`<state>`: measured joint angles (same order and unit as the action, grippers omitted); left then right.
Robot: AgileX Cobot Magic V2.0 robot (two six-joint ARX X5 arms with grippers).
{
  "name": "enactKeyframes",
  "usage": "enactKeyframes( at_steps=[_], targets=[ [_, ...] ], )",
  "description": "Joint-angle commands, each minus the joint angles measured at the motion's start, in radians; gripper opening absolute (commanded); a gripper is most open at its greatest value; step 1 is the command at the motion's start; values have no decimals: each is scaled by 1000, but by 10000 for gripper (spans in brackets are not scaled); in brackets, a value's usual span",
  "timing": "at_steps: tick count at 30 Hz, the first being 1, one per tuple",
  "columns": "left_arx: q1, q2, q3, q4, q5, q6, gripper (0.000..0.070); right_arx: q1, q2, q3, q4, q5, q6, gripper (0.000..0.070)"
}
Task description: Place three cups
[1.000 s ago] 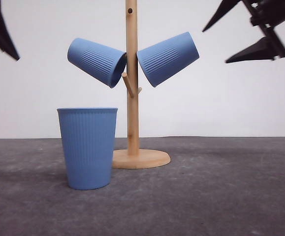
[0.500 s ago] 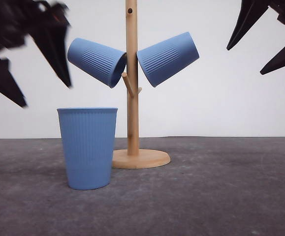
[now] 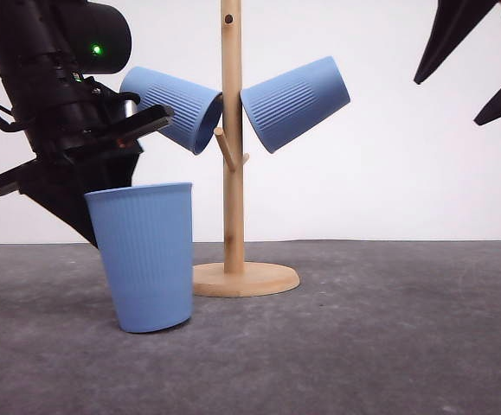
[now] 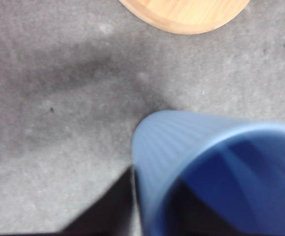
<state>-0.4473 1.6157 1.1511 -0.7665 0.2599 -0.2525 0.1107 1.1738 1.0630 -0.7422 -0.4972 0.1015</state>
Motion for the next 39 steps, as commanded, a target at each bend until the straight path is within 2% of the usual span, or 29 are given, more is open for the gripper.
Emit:
enactKeyframes(
  at_steps=[1,3,6,10,12,14,17,22,24,27,33,37,39],
  targets=[
    [-3,4,21,1,39,5,0,7,-12,14,-22,-11,-104,538],
    [4,-5,21,-4,104,5,0,13,-33,14,-57,-57,-179,538],
    [17,-29,22,-11,244,6,0,27,-67,14,-103,-185,-260,539],
    [38,-59,39,-48,497,31,0,61,-114,14,-126,-353,-327,541],
    [40,-63,63,-83,600,46,0,94,-132,14,-125,-399,-333,555],
    [35,-67,96,-124,660,73,1,136,-140,14,-126,-415,-345,603],
    [5,-67,153,-166,684,92,1,210,-142,14,-125,-398,-350,655],
    [-42,-67,240,-162,683,81,1,324,-142,14,-104,-271,-349,659],
    [-59,-67,262,-145,683,65,1,356,-142,14,-86,-253,-348,659],
    [-82,-67,280,-119,683,36,2,390,-140,14,-51,-245,-338,658],
    [-129,-67,282,-76,683,1,2,444,-109,14,-14,-160,-309,657],
    [-160,-67,282,-57,683,-11,1,466,-71,14,-17,-154,-303,654],
    [-169,-67,282,-55,683,-11,2,480,-54,14,-16,-153,-302,615]
  ],
)
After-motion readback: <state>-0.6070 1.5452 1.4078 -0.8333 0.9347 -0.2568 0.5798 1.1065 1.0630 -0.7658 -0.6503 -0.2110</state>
